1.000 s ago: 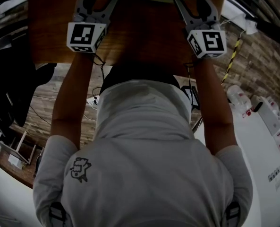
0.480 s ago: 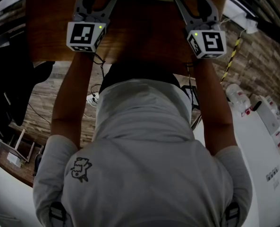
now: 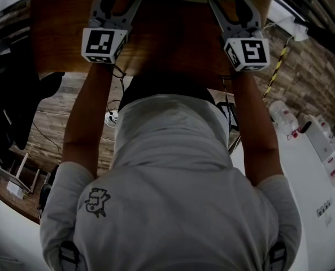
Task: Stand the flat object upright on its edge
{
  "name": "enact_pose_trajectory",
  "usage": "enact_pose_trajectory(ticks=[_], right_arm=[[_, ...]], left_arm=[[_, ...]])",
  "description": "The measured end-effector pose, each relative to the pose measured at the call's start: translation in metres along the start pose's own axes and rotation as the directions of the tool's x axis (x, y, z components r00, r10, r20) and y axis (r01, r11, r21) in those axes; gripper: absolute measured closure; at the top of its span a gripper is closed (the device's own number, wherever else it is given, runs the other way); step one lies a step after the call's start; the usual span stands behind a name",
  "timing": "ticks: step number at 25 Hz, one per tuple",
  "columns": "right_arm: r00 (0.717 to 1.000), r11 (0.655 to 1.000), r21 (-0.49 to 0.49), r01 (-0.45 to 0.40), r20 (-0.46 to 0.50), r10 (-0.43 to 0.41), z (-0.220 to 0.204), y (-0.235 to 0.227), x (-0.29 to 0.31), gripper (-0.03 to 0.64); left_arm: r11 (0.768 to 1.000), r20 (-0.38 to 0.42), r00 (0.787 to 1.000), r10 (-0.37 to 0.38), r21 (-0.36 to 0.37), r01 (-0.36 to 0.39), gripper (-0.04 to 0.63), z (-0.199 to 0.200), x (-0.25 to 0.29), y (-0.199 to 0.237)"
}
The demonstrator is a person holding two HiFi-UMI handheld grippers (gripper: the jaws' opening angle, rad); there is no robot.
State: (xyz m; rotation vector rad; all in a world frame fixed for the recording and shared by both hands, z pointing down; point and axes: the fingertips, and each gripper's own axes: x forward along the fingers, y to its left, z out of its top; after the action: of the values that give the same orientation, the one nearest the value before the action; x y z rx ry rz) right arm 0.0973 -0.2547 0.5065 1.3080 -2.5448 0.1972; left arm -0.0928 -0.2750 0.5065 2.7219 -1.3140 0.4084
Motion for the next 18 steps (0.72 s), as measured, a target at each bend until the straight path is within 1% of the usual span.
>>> enact_pose_trajectory(ticks=[8, 18], right_arm=[[1.000, 1.000, 0.003, -0.013, 0.006, 0.013, -0.0001, 0.0016, 0.0015, 0.376], [1.000, 0.999, 0.034, -0.017, 0.011, 0.017, 0.0023, 0.0012, 0.0036, 0.376]], left_arm=[[1.000, 0.006, 1.000, 0.010, -0.013, -0.010, 0.370, -0.0010, -0.0018, 0.0012], [1.000, 0.021, 1.000, 0.013, -0.027, -0.012, 0.350, 0.0017, -0.0005, 0.0027]])
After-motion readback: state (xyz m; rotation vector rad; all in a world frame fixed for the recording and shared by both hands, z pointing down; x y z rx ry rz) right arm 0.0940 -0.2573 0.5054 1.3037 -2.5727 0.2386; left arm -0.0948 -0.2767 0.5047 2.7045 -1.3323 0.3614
